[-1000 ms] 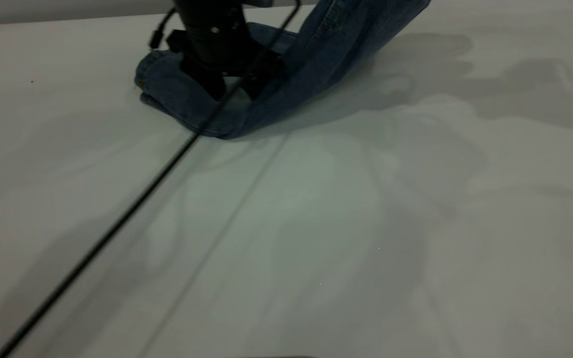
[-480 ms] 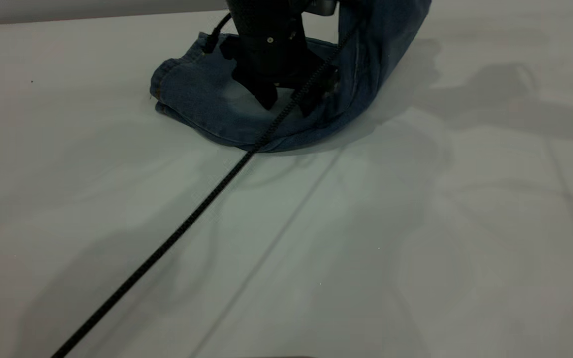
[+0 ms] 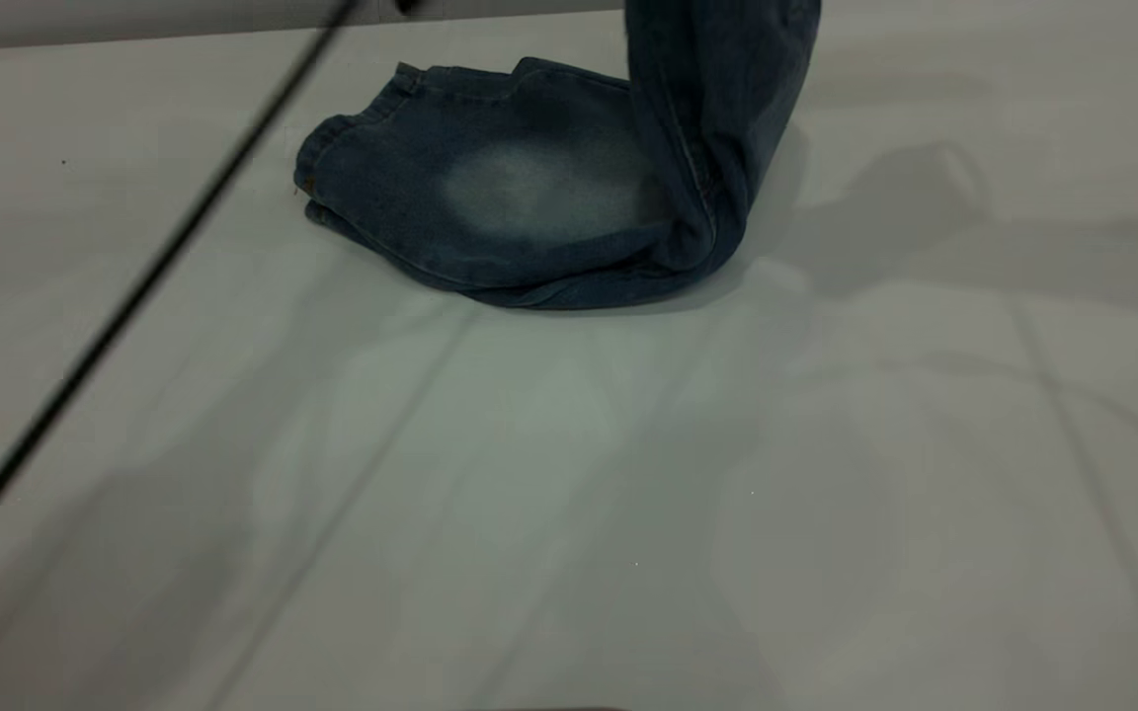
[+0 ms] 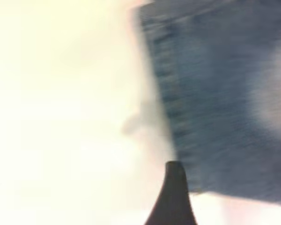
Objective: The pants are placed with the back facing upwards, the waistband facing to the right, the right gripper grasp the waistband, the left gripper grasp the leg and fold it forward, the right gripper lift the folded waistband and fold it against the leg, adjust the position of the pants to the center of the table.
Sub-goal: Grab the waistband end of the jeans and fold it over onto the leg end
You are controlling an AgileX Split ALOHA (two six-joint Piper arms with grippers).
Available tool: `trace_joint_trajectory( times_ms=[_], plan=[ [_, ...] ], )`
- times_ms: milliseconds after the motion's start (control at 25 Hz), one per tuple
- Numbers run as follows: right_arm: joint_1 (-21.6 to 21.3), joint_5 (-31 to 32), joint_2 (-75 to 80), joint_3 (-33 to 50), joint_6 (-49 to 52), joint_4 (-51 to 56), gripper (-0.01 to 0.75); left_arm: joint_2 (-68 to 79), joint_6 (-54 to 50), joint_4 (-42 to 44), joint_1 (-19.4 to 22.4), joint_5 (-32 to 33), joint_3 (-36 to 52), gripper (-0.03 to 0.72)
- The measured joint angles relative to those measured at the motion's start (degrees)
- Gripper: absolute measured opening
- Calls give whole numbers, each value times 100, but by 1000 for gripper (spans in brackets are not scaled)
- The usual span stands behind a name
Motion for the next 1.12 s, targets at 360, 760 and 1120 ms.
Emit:
trace_joint_trajectory(
  times_ms=[360, 760, 1120],
  plan=[
    [1193, -1294, 141, 0, -294, 112, 34, -14, -10, 45, 227, 422, -771, 566],
    [2032, -2325, 1106, -292, -1574, 1624, 36, -14, -14, 30, 227, 452, -843, 566],
    [2388, -2212, 2166, -1363, -982, 1677, 225, -14, -16, -40, 227, 468, -845, 566]
  ],
)
